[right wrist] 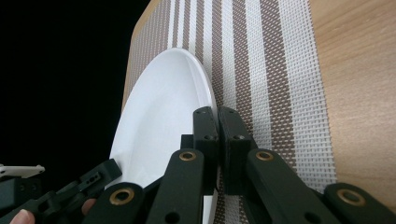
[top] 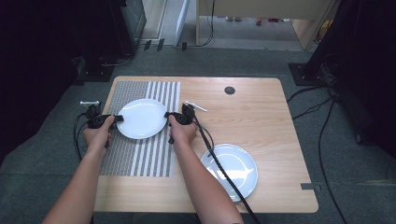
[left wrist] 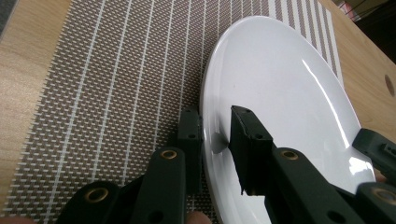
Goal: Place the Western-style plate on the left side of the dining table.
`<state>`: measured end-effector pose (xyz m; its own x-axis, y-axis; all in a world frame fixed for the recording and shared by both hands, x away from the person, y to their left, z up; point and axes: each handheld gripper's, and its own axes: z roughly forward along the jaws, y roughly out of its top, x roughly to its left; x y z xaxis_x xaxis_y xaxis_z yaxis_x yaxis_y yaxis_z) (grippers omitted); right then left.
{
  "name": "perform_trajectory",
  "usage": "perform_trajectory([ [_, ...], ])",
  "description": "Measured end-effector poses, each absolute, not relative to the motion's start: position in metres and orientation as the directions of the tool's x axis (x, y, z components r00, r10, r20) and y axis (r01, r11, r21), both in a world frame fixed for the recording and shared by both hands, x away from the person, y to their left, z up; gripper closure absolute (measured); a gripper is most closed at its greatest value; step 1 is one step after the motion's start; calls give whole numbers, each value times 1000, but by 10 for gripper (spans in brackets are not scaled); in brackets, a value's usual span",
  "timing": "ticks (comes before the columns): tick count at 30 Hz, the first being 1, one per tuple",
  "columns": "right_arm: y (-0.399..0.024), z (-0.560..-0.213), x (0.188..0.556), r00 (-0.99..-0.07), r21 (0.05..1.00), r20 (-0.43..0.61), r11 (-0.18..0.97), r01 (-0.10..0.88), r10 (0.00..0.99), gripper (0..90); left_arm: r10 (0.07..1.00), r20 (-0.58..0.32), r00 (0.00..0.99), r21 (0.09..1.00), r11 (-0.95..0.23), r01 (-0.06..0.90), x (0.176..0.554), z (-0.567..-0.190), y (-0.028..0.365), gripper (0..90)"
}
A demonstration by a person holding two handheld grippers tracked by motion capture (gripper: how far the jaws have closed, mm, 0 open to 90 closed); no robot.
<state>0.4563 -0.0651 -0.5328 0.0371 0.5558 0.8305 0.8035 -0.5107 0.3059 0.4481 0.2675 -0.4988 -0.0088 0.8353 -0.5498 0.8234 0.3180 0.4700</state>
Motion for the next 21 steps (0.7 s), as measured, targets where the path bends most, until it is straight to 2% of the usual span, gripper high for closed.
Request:
perform_trajectory([
  [7, -65, -536, 457, 18, 326, 816, -487, 810, 578, 875, 845, -535, 5, 478, 298, 826, 448, -502, 266, 739],
  [11, -66, -536, 457, -7, 348, 808, -467, 813, 590, 871, 850, -526, 35, 501, 276, 821, 447, -501, 264, 643],
  [12, -66, -536, 457, -22, 365, 801, -458, 811, 598, 852, 859, -511, 44, 520, 268, 811, 447, -501, 263, 601],
  [14, -67, -534, 457, -45, 404, 778, -445, 799, 626, 692, 875, -482, 42, 546, 263, 795, 445, -497, 264, 495],
  [15, -68, -533, 458, -55, 411, 779, -442, 797, 624, 655, 871, -490, 35, 544, 275, 793, 445, -496, 266, 447],
  [19, -72, -529, 458, -83, 439, 763, -421, 794, 641, 543, 864, -501, 54, 570, 282, 772, 440, -489, 273, 325],
  [21, -74, -526, 458, -110, 464, 750, -402, 789, 652, 501, 858, -504, 99, 590, 259, 765, 435, -484, 276, 265],
])
